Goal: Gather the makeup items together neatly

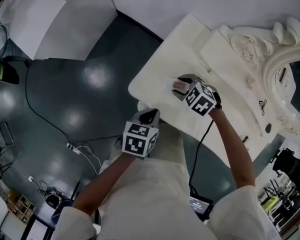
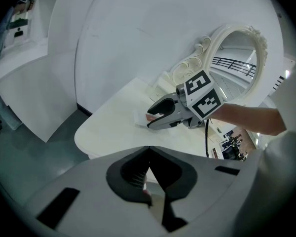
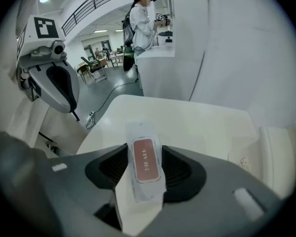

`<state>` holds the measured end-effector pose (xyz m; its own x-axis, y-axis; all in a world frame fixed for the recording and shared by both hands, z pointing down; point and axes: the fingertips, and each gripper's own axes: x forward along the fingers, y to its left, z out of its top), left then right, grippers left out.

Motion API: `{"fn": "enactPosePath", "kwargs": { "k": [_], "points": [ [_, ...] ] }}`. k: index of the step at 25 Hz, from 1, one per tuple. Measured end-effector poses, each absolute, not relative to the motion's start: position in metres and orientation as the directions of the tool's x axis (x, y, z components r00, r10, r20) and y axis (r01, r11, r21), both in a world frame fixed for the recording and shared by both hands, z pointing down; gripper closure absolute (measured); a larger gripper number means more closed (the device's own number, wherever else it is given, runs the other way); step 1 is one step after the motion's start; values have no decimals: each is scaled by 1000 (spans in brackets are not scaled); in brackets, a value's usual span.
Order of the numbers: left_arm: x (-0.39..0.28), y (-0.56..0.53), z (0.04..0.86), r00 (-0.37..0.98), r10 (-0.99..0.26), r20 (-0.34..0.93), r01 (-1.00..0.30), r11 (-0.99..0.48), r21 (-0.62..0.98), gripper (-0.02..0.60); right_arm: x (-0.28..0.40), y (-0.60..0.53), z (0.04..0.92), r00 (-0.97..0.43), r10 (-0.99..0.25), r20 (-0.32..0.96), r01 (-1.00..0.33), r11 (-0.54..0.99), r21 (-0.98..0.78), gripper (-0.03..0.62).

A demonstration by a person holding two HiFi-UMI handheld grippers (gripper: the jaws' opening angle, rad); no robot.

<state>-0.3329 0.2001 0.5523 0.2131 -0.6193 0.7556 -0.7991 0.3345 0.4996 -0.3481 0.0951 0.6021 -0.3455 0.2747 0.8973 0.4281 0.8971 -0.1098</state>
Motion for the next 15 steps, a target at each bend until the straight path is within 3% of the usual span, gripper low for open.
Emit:
{"fn": "enactPosePath", "kwargs": {
  "k": [15],
  "points": [
    [-322,197,545,222,-611,760,-831,290,475,572,-334,95,571,-492,251,834,250,958,-140,385]
  ]
}}
